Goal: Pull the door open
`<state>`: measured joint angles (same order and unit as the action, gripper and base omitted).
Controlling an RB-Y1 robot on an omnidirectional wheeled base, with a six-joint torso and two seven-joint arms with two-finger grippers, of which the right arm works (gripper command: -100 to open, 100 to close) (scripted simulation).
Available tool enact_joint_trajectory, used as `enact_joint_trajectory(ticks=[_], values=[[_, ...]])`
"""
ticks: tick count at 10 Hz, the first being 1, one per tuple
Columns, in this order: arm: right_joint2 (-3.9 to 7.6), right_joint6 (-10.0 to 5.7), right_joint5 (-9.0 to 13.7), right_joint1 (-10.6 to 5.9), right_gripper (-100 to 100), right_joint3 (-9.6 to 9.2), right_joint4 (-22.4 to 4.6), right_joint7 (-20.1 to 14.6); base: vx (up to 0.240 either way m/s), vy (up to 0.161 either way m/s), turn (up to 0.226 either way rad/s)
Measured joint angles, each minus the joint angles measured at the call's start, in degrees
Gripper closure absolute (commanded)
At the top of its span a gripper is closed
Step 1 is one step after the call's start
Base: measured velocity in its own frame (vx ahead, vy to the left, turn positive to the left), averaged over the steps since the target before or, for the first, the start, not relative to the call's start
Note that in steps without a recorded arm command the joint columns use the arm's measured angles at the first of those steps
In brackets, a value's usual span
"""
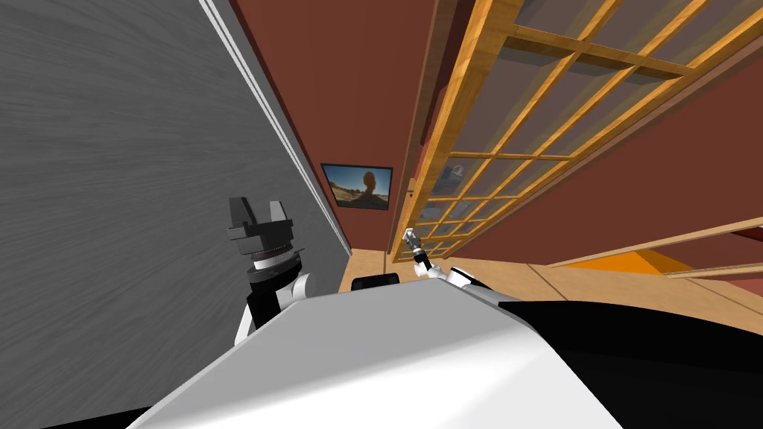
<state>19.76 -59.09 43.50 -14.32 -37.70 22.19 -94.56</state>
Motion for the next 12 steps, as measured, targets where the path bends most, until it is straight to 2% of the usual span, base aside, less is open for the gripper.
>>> enact_joint_trajectory(ticks=[1, 2, 4, 5, 8, 9, 10, 11, 12], values=[[-0.2, 0.01, -0.04, -0.29, 100, -0.05, -0.55, 0.07, -0.032, 0.004, 0.132], [1.06, 0.31, 0.11, 0.74, 100, -0.22, 1.35, 0.02, -0.042, -0.009, 0.056], [0.86, -0.44, -0.12, -0.17, 100, -0.77, -0.57, -1.18, -0.014, -0.003, 0.004], [0.85, -0.5, -0.15, -0.21, 100, -0.8, -0.67, -1.25, -0.085, -0.01, 0.132], [3.09, -3.09, -0.32, 1.05, 100, -2.39, -0.86, -3.69, -0.192, -0.023, 0.15], [3.29, -4.98, -0.71, 0.8, 100, -3.55, -3.69, -5.82, -0.142, -0.017, 0.045], [5.07, -3.93, -0.35, 3.21, 100, -3.56, 0.89, -5.13, -0.055, -0.007, -0.022], [4.76, -3.72, -0.44, 3.08, 100, -3.79, 0.34, -4.96, -0.032, 0.001, 0.055], [4.7, -4.45, -0.56, 2.8, 100, -4.17, -0.99, -5.78, -0.082, -0.023, 0.167]])
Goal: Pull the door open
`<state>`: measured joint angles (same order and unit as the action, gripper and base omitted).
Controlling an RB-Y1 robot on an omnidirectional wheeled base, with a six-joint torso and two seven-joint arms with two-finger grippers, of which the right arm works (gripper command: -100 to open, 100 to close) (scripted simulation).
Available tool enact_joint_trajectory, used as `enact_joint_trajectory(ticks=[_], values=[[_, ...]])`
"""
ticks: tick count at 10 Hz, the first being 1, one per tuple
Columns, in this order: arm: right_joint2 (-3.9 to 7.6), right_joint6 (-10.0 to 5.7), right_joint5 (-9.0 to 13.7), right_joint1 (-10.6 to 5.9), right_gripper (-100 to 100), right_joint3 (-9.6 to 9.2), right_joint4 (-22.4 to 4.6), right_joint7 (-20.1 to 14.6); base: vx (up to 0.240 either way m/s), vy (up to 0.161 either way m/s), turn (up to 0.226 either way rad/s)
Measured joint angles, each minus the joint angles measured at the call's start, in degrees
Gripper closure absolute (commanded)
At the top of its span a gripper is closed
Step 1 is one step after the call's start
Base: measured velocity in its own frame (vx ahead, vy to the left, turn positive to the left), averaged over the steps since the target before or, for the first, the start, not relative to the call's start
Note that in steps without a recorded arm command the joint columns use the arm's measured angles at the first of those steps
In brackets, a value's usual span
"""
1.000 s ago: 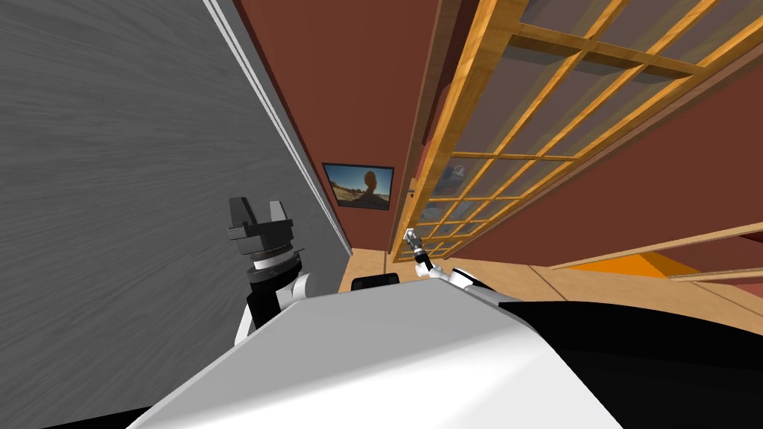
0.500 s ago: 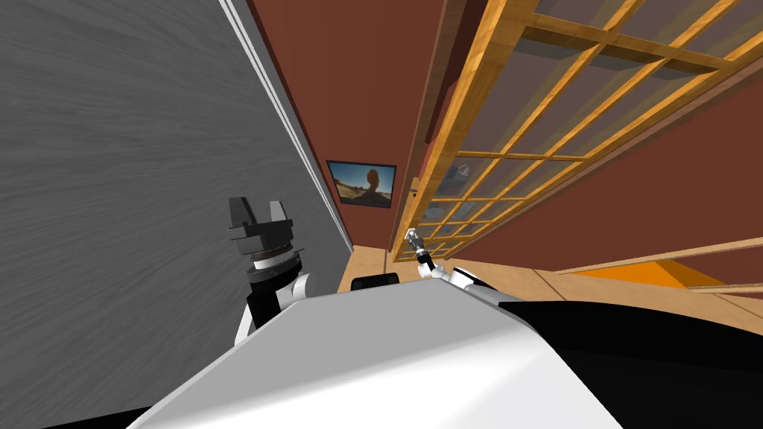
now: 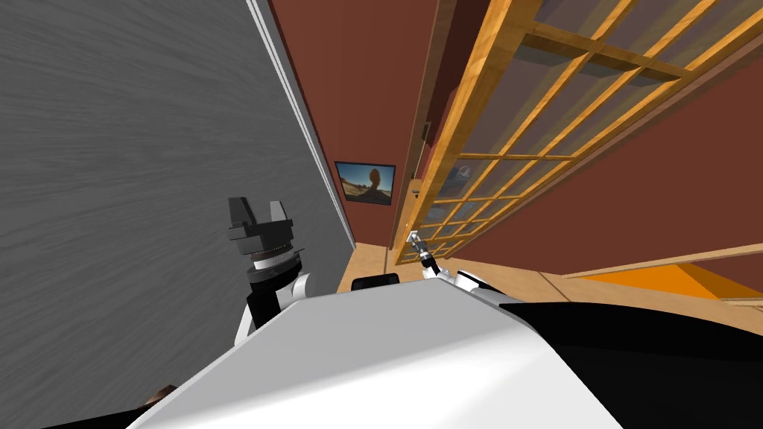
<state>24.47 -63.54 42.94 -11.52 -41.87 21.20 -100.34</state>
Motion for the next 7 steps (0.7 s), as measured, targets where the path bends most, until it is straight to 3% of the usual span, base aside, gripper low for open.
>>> enact_joint_trajectory(ticks=[1, 2, 3, 5, 6, 7], values=[[1.11, -0.45, 0.11, 0.69, 100, -0.37, 0.89, -0.53, -0.112, -0.03, 0.126], [1.38, -1.54, -0.04, 0.4, 100, -0.96, -0.37, -1.63, -0.133, -0.02, 0.105], [3.56, -1.16, 0.26, 2.6, 100, -1.13, 3.78, -1.31, -0.111, -0.015, 0.012], [2.69, -2.68, -0.14, 1.81, 100, -1.93, 0.7, -2.87, -0.035, -0.003, 0.002], [2.66, -2.68, -0.16, 1.9, 100, -1.98, 0.58, -2.9, -0.117, -0.051, 0.132], [2.54, -4.35, -0.59, 1.48, 100, -2.72, -1.73, -4.09, -0.158, -0.056, 0.1]])
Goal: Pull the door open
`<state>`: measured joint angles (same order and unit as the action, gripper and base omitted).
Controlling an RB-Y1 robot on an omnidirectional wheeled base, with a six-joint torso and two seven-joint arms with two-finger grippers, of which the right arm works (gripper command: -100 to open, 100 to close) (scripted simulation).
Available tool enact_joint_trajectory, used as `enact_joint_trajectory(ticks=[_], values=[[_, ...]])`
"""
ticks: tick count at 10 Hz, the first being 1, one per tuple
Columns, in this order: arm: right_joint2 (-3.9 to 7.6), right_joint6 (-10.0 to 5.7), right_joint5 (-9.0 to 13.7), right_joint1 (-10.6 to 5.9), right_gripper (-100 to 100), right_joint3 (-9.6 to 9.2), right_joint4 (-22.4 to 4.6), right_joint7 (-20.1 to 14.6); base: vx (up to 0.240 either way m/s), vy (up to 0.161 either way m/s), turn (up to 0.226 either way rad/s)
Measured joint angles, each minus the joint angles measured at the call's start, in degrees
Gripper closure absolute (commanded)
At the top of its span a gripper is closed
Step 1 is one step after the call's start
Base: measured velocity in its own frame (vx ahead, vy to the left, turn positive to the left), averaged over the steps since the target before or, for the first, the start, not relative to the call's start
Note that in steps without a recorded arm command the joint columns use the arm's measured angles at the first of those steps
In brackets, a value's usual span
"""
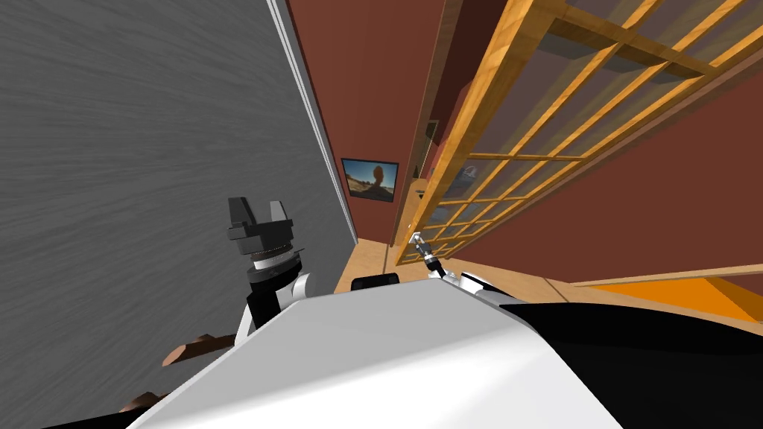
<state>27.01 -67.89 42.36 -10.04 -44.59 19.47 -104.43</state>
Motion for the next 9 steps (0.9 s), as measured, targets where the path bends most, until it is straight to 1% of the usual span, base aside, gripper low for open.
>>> enact_joint_trajectory(ticks=[1, 2, 3, 4, 5, 6, 7, 8, 9], values=[[1.68, 0.32, 0.17, 1.67, 100, -0.03, 3.65, 0.48, -0.096, -0.031, -0.003], [1.39, 0.21, 0.02, 1.53, 100, -0.25, 3.16, 0.5, -0.086, -0.04, 0.066], [1.12, -0.83, -0.28, 1.39, 100, -0.8, 1.58, -0.29, -0.141, -0.097, 0.146], [1.97, -1.48, -0.47, 2.3, 100, -1.36, 2.53, -0.65, -0.171, -0.062, 0.097], [1.96, -2.69, -0.85, 2.19, 100, -2.03, 1.26, -1.52, -0.182, -0.05, 0.081], [2.92, -3.42, -1.04, 3.24, -100, -2.58, 2.12, -2.0, -0.177, 0.007, -0.076], [3.61, -3.21, -0.74, 4.13, -100, -2.41, 3.6, -1.65, -0.122, 0.05, -0.097], [3.25, -3.48, -0.69, 3.85, -100, -2.4, 2.38, -1.9, -0.146, 0.082, -0.116], [3.6, -3.56, -0.39, 4.32, -100, -2.21, 2.75, -1.96, -0.162, 0.075, -0.107]])
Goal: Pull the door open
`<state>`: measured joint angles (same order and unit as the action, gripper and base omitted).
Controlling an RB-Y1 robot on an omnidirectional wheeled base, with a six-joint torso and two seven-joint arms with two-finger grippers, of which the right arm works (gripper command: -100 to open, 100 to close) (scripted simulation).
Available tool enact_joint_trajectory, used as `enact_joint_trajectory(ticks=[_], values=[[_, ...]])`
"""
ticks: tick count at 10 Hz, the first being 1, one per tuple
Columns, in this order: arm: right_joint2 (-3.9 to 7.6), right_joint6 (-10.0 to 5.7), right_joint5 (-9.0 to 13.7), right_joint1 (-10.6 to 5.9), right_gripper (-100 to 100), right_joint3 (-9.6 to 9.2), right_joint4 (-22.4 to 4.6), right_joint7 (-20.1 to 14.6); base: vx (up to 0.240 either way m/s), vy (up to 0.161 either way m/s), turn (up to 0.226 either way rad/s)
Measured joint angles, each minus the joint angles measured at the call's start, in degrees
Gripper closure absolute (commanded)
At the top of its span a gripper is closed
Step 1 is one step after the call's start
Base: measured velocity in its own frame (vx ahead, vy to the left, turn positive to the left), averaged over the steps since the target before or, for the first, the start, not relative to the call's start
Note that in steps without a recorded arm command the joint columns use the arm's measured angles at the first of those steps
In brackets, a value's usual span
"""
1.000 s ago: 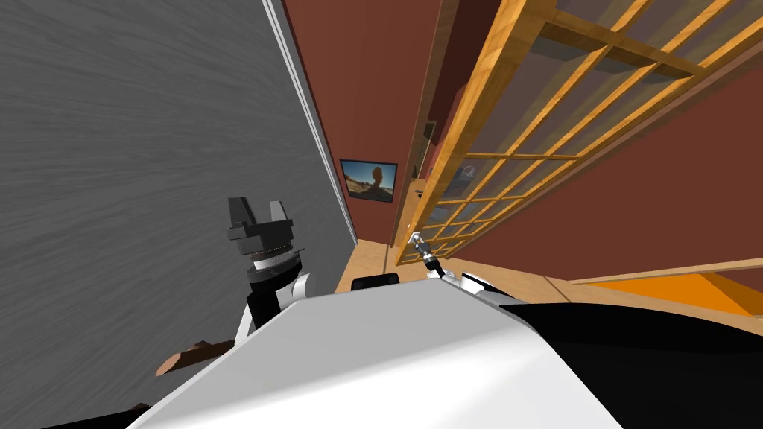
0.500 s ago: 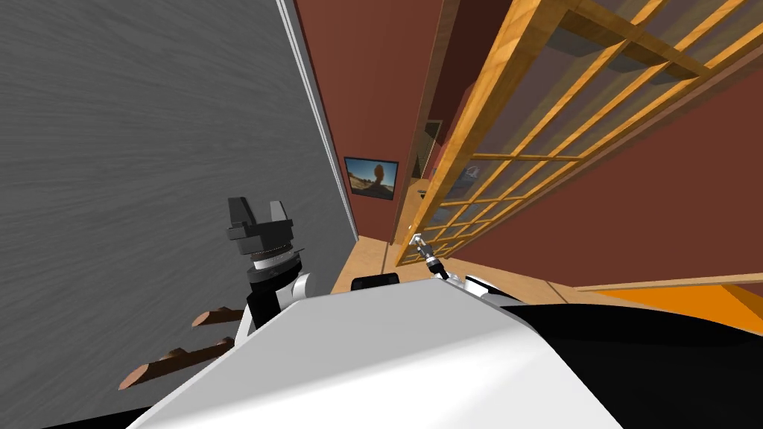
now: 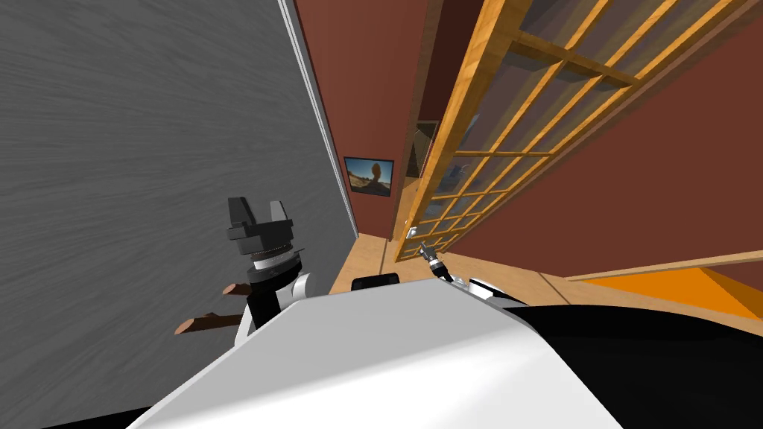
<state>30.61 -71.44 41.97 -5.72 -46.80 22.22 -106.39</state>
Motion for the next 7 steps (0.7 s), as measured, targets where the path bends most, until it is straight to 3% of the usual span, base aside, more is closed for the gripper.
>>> enact_joint_trajectory(ticks=[2, 4, 7], values=[[-0.34, -0.84, 0.33, 0.12, -100, 0.1, -1.64, -0.57, -0.128, 0.056, -0.043], [-1.04, -0.95, 0.26, -0.45, -100, 0.3, -2.81, -0.7, 0.158, 0.0, 0.054], [-1.88, 0.17, 0.25, -1.52, -100, 1.19, -3.16, -0.07, 0.206, -0.011, 0.05]])
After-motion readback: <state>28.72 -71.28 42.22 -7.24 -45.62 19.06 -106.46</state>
